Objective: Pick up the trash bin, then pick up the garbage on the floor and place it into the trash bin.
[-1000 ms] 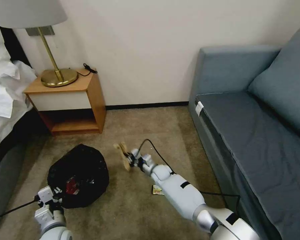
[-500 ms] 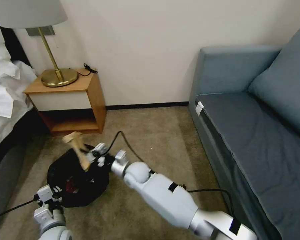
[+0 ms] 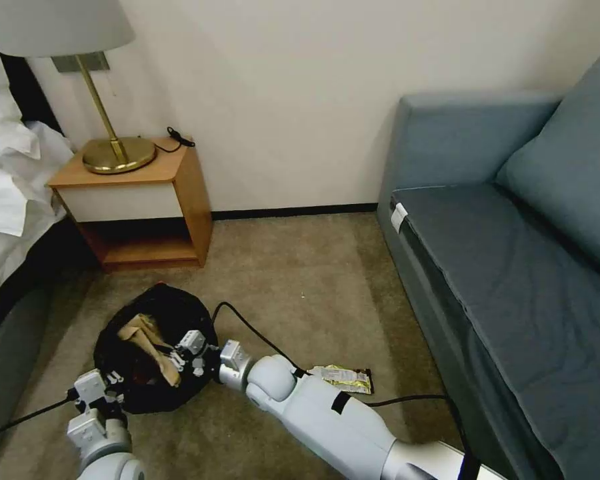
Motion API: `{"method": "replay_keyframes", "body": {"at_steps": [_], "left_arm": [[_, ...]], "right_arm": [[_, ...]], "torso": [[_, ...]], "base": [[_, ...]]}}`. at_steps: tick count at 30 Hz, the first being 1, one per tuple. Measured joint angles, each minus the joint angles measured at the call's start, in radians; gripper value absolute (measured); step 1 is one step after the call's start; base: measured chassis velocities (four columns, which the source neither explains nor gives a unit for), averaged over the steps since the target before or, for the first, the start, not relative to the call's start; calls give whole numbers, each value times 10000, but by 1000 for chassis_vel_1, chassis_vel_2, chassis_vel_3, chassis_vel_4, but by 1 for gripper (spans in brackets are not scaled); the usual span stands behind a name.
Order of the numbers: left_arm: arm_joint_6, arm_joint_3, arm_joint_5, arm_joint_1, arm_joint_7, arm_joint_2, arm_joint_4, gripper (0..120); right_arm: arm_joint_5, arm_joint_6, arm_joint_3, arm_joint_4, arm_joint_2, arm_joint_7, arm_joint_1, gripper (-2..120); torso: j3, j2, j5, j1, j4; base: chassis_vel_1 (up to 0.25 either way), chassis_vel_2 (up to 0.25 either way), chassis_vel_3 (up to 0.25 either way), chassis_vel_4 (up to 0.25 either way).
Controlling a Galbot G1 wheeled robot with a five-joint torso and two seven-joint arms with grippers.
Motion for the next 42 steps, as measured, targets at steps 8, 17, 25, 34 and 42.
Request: {"method": "replay_keyframes", "body": {"at_steps": [8, 17, 25, 34, 42], "left_arm": [[-17, 22, 17, 3, 3, -35, 11, 2], [-67, 0, 18, 45, 7, -17, 8, 2], [-71, 6, 6, -9, 10, 46, 78, 2], [-156, 32, 2, -21, 10, 81, 236, 2], [-226, 79, 152, -14, 25, 35, 327, 2]], "right_arm": [[-461, 223, -35, -75, -19, 788, 3, 23], [-438, 286, 7, 30, -30, 849, -86, 55], [-588, 592, 389, 730, -350, 1034, -204, 82], [-948, 520, 657, 1560, -1954, 968, -575, 100], [-1899, -293, 1345, 2518, -4018, 565, -1751, 100]], "torso": [[0, 0, 0, 0, 0], [0, 0, 1, 0, 0], [0, 0, 1, 0, 1], [0, 0, 3, 0, 1], [-1, 0, 4, 0, -1]], "base": [[0, 0, 0, 0], [0, 0, 0, 0], [0, 0, 0, 0], [0, 0, 0, 0], [0, 0, 0, 0]]}}
